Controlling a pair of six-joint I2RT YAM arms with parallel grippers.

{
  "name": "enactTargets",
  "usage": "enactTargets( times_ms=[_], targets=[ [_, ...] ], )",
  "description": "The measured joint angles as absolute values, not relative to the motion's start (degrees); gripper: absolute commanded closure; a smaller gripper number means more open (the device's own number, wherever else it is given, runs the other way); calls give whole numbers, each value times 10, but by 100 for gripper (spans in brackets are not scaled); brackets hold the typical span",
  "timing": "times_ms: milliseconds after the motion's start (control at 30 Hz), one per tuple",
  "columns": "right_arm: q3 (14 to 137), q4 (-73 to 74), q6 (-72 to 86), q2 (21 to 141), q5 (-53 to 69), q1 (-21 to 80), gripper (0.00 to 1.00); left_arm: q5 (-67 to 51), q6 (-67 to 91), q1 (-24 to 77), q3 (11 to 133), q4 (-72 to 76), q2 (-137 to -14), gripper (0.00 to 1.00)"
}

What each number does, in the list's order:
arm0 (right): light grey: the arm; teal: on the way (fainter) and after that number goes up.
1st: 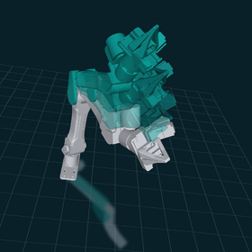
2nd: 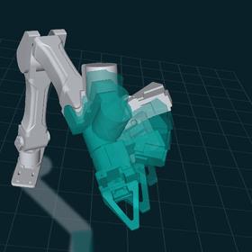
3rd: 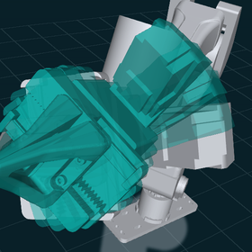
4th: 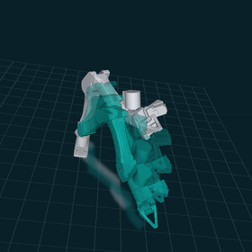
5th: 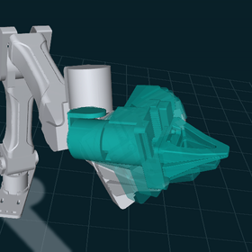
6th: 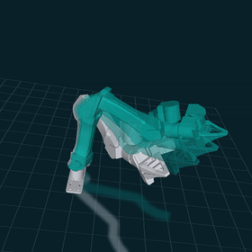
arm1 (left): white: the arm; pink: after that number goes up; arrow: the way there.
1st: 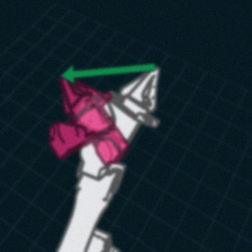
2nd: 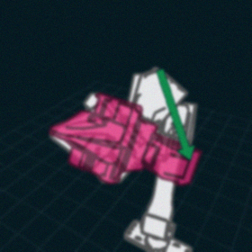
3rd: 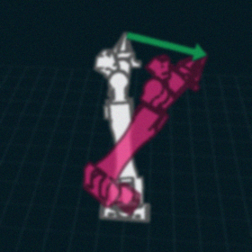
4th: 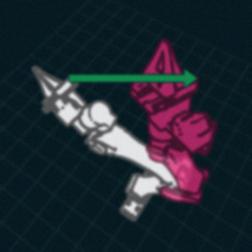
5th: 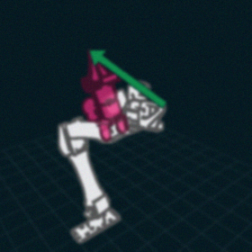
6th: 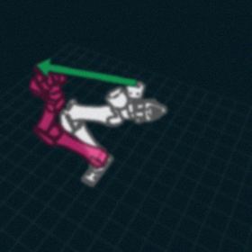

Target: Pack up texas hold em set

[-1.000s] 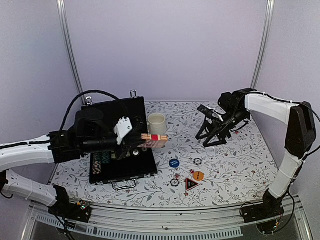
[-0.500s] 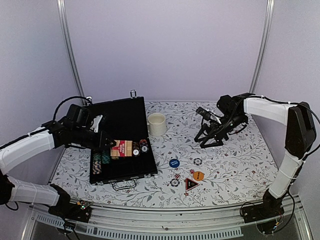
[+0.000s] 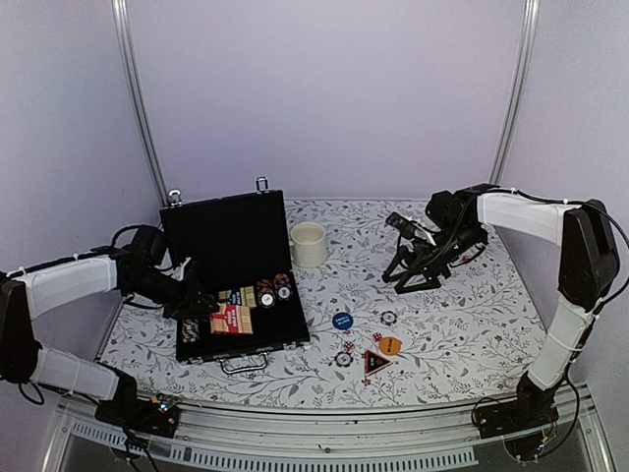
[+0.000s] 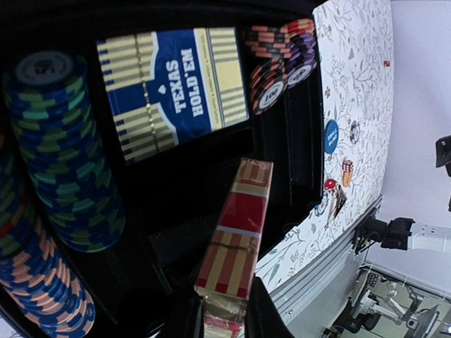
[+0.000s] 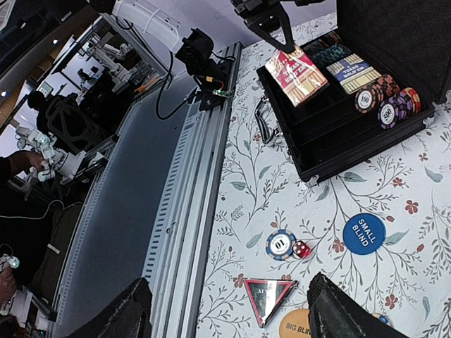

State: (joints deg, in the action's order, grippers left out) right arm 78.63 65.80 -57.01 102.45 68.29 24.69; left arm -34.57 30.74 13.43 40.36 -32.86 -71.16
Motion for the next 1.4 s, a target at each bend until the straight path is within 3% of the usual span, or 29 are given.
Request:
enactTargets(
  times_ms=[700,1000,1133,1400],
  targets=[
    [786,681,-595,1029,683,247,30,-409,313,125,395,-303,-810,94],
    [786,682,-598,1034,683,249,30,-433,315,125,397,-279,-842,89],
    [786,682,-599,1035,683,253,30,-435,315,128,401,-272,-852,83],
    [786,686,-601,1035,683,256,30,-378,296,135,437,-312,-848,55]
  ],
)
